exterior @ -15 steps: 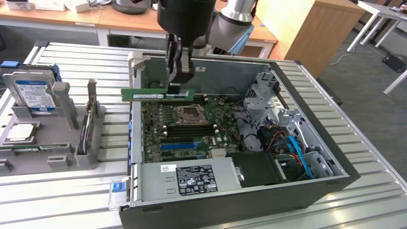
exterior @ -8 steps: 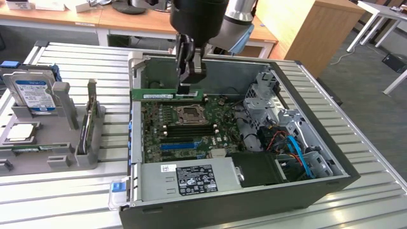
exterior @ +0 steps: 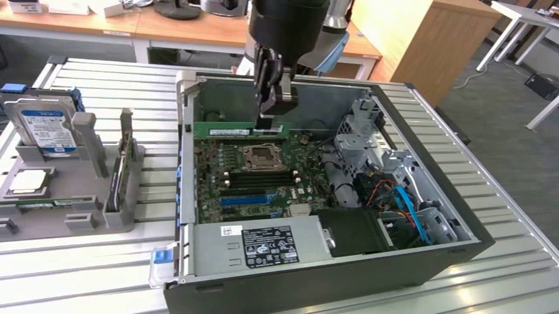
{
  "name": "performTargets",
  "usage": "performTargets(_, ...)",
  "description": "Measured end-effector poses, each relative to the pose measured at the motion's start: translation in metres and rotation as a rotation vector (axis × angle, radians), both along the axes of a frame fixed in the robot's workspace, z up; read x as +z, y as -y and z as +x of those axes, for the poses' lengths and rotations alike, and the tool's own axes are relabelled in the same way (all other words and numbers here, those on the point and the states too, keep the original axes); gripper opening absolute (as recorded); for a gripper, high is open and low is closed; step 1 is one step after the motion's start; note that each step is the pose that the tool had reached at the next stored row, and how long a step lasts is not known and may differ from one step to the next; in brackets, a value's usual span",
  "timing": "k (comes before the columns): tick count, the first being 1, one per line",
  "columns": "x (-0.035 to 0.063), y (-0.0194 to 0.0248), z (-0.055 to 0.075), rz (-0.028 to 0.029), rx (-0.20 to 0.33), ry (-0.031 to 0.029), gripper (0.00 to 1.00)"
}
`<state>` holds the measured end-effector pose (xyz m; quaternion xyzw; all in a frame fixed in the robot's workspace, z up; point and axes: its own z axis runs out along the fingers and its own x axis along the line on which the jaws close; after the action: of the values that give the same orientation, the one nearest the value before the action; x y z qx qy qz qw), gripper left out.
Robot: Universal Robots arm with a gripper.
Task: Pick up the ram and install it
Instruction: 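Pick up the ram and move it above insertion slot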
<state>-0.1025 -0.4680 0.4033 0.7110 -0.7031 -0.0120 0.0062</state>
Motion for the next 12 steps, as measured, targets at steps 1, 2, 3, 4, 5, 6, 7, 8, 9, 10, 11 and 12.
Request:
performTargets(1,0.0,0.0,0.002,0.0,-0.001,0.0,0.12)
performTargets(2,0.0,0.0,0.004,0.0,-0.002,0.0,0.12)
performTargets(3,0.0,0.0,0.005,0.0,-0.004,0.0001,0.12)
performTargets(4,0.0,0.0,0.007,0.0,-0.005,0.0,0.12)
performTargets(5,0.0,0.0,0.009,0.0,-0.006,0.0,0.12)
performTargets(6,0.0,0.0,0.011,0.0,-0.007,0.0,0.12)
performTargets(7,0.0,0.0,0.012,0.0,-0.009,0.0,0.12)
performTargets(8,0.0,0.0,0.014,0.0,-0.011,0.0,0.12)
performTargets(9,0.0,0.0,0.015,0.0,-0.013,0.0,0.12)
performTargets(10,0.0,0.0,0.017,0.0,-0.015,0.0,0.12)
performTargets(11,0.0,0.0,0.018,-0.0001,-0.017,0.0,0.12)
performTargets(12,-0.0001,0.0,0.019,0.0,-0.02,0.0,0.12)
